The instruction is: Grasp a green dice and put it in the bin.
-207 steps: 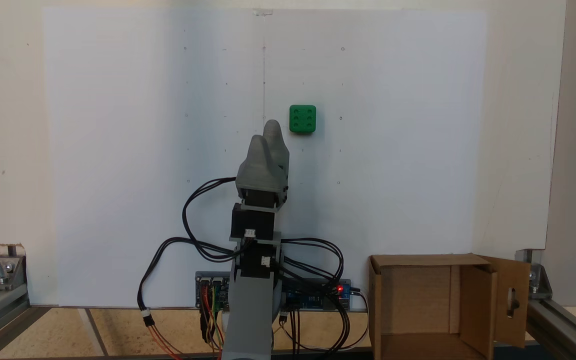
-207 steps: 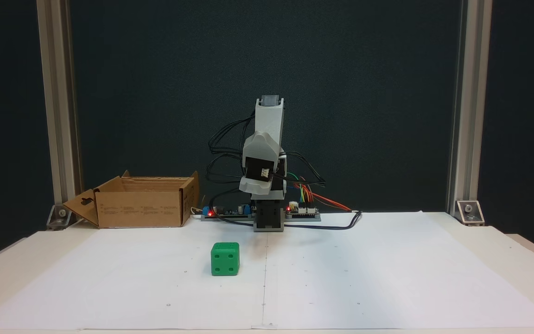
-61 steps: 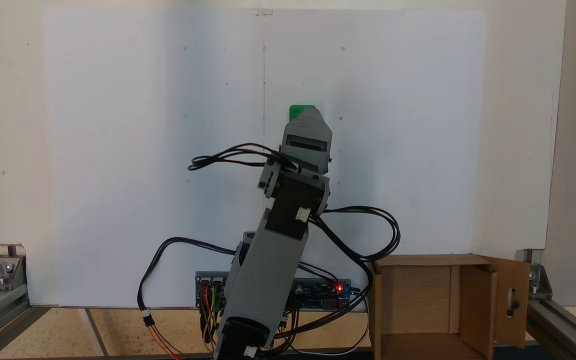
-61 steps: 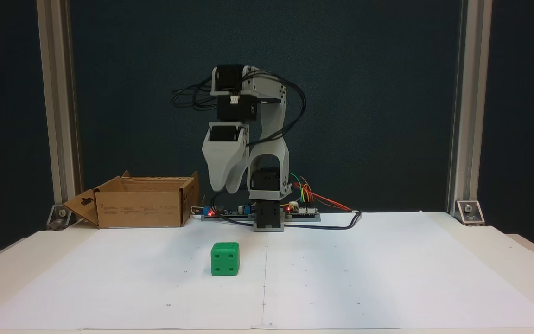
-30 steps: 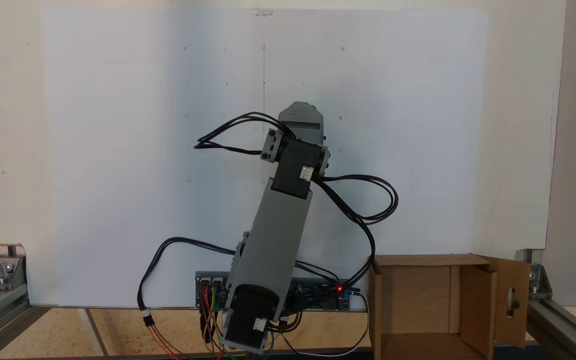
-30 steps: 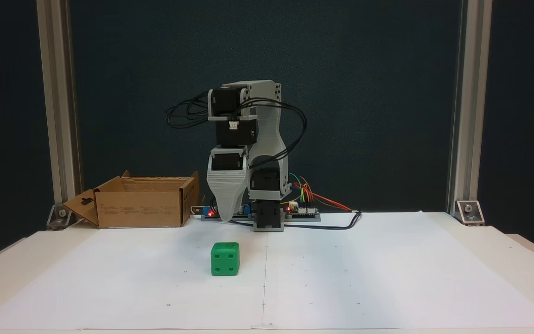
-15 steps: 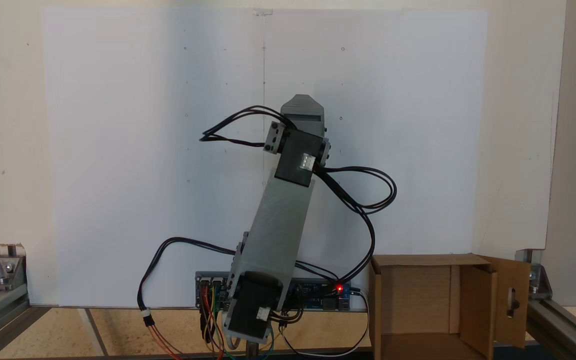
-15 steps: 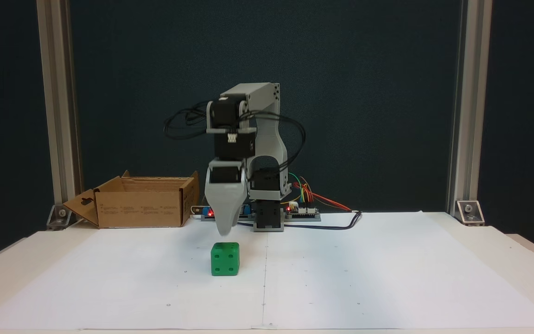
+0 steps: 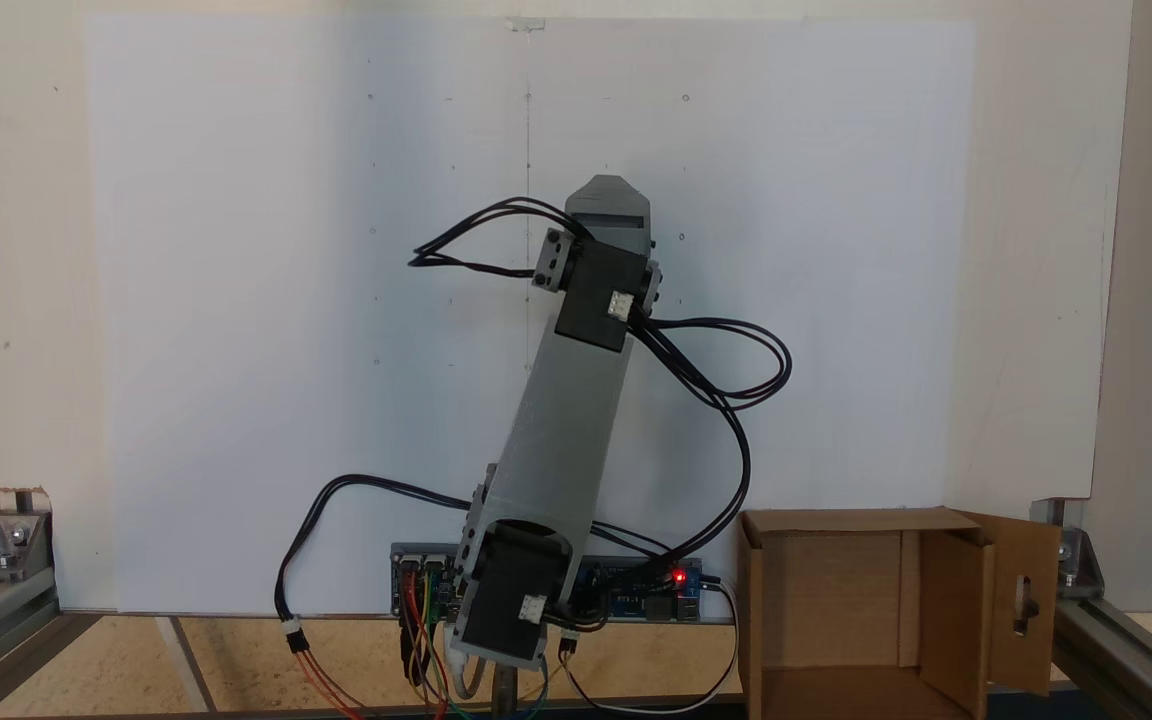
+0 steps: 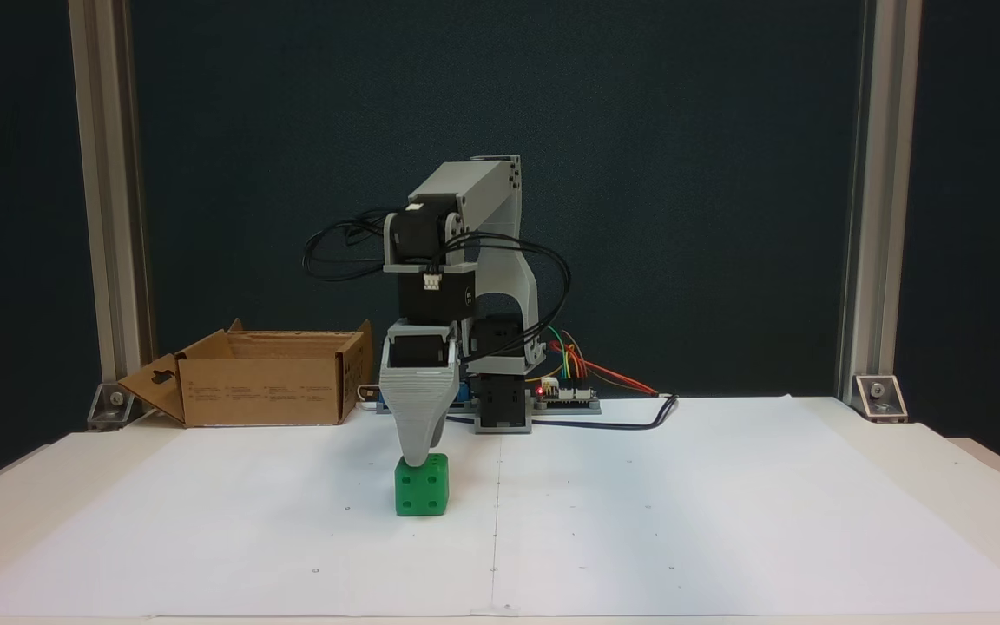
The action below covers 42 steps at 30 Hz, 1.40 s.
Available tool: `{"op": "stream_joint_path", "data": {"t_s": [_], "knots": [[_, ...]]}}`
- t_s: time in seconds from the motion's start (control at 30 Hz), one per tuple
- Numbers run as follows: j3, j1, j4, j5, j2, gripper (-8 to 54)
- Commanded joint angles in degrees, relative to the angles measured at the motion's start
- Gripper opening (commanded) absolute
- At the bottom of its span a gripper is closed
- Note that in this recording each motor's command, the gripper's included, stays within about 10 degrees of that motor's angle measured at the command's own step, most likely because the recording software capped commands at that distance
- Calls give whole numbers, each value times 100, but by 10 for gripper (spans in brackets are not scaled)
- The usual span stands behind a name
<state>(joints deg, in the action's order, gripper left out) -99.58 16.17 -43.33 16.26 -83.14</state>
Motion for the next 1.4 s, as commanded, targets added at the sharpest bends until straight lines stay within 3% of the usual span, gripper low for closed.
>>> {"op": "stream_joint_path", "data": {"t_s": [0.0,1.37], "knots": [[62,-26,176,325,0,439],[-466,-88,861,343,439,430]]}}
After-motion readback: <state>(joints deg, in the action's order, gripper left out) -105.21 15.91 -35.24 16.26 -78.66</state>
